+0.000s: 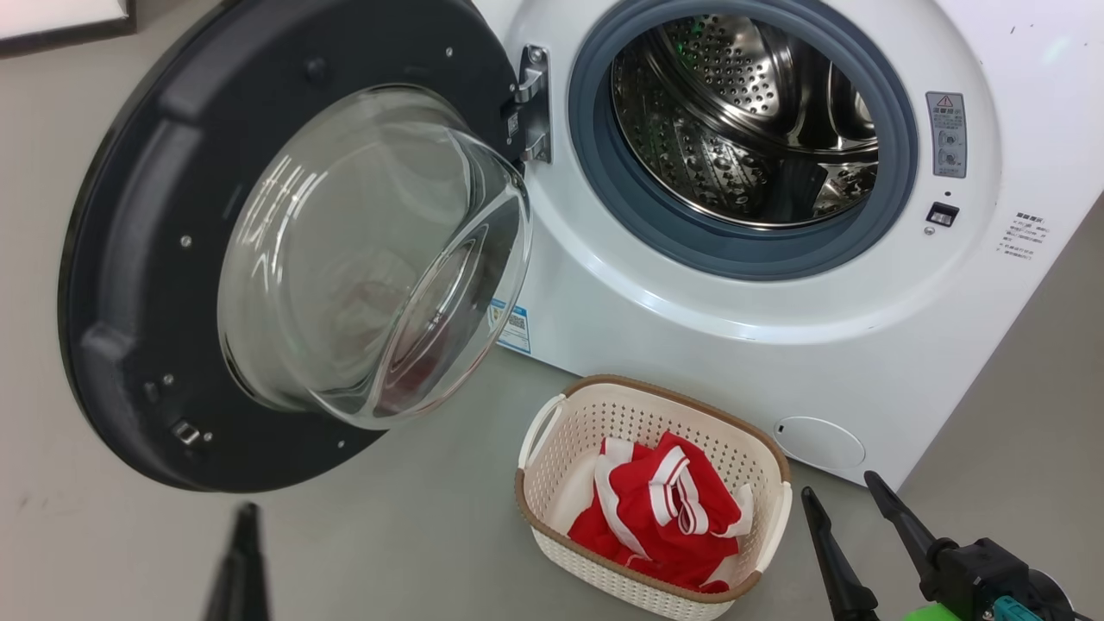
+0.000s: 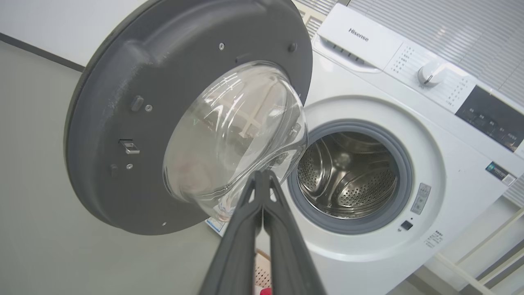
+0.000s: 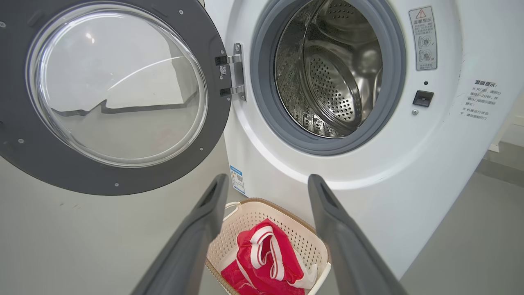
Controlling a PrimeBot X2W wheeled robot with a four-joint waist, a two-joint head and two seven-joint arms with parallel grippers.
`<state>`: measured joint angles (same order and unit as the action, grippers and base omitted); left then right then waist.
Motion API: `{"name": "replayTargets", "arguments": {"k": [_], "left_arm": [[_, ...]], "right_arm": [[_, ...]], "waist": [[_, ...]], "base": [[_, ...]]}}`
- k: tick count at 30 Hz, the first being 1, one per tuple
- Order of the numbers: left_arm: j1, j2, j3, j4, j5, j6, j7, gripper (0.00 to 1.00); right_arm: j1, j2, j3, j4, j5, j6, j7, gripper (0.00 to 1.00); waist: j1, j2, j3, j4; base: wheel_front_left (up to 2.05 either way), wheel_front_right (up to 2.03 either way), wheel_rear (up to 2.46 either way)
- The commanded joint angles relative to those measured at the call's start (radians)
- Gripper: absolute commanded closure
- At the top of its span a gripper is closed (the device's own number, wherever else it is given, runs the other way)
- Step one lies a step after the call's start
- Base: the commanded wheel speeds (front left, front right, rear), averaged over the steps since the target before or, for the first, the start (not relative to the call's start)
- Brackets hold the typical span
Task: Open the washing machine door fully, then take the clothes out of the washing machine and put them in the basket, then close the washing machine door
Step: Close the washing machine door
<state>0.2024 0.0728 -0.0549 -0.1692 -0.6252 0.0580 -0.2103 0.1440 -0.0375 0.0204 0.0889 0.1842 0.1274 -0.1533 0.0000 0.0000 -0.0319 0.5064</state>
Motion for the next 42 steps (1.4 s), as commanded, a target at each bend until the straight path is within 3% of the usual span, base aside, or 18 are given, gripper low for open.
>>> {"name": "replayTargets", "arguments": {"k": [1, 2, 7, 10, 14, 18, 23, 27, 34, 42], "left_arm": [[-0.071, -0.010, 0.080, -0.044, -0.133, -0.035, -0.017, 1.00], [-0.071, -0.010, 0.080, -0.044, -0.133, -0.035, -0.017, 1.00], [-0.135, -0.020, 0.208, -0.066, -0.500, -0.098, -0.023, 1.00], [-0.178, -0.014, 0.294, -0.060, -0.649, -0.116, -0.011, 1.00], [-0.254, 0.037, 0.420, -0.022, -0.797, -0.125, 0.007, 1.00], [-0.347, 0.126, 0.515, 0.087, -0.911, -0.123, 0.052, 1.00], [-0.456, 0.259, 0.581, 0.278, -0.971, -0.118, 0.106, 1.00], [-0.528, 0.327, 0.599, 0.417, -1.007, -0.111, 0.146, 1.00], [-0.605, 0.384, 0.564, 0.609, -1.044, -0.096, 0.250, 1.00], [-0.646, 0.410, 0.479, 0.744, -1.048, -0.106, 0.401, 1.00]], "right_arm": [[-0.026, -0.013, 0.024, -0.027, 0.003, 0.003, -0.001, 0.00], [-0.026, -0.013, 0.024, -0.027, 0.003, 0.003, -0.001, 0.00], [-0.029, -0.013, 0.020, -0.036, -0.002, 0.003, 0.003, 0.00], [-0.033, -0.013, 0.020, -0.041, -0.005, 0.003, 0.007, 0.00], [-0.042, -0.013, 0.021, -0.052, -0.008, 0.003, 0.011, 0.00], [-0.050, -0.013, 0.022, -0.059, -0.012, 0.003, 0.017, 0.00], [-0.060, -0.013, 0.022, -0.065, -0.017, 0.003, 0.022, 0.00], [-0.067, -0.013, 0.019, -0.069, -0.019, 0.003, 0.026, 0.00], [-0.075, -0.013, 0.020, -0.075, -0.026, 0.003, 0.032, 0.00], [-0.081, -0.013, 0.027, -0.075, -0.028, 0.003, 0.037, 0.00]], "waist": [[0.0000, 0.0000, 0.002, 0.001], [0.0000, 0.0000, 0.002, 0.001], [0.0000, 0.0000, 0.013, 0.003], [0.0000, 0.0000, 0.020, 0.003], [0.0000, 0.0000, 0.034, -0.004], [0.0000, 0.0000, 0.049, -0.013], [0.0000, 0.0000, 0.063, -0.032], [0.0000, 0.0000, 0.073, -0.046], [0.0000, 0.0000, 0.086, -0.062], [0.0000, 0.0000, 0.083, -0.078]], "base": [[0.00, 0.00, 0.00], [0.00, 0.00, 0.00], [0.00, 0.00, 0.00], [0.00, 0.00, 0.00], [0.00, 0.00, 0.00], [0.00, 0.00, 0.00], [0.00, 0.00, 0.00], [0.00, 0.00, 0.00], [0.00, 0.00, 0.00], [0.00, 0.00, 0.00]]}}
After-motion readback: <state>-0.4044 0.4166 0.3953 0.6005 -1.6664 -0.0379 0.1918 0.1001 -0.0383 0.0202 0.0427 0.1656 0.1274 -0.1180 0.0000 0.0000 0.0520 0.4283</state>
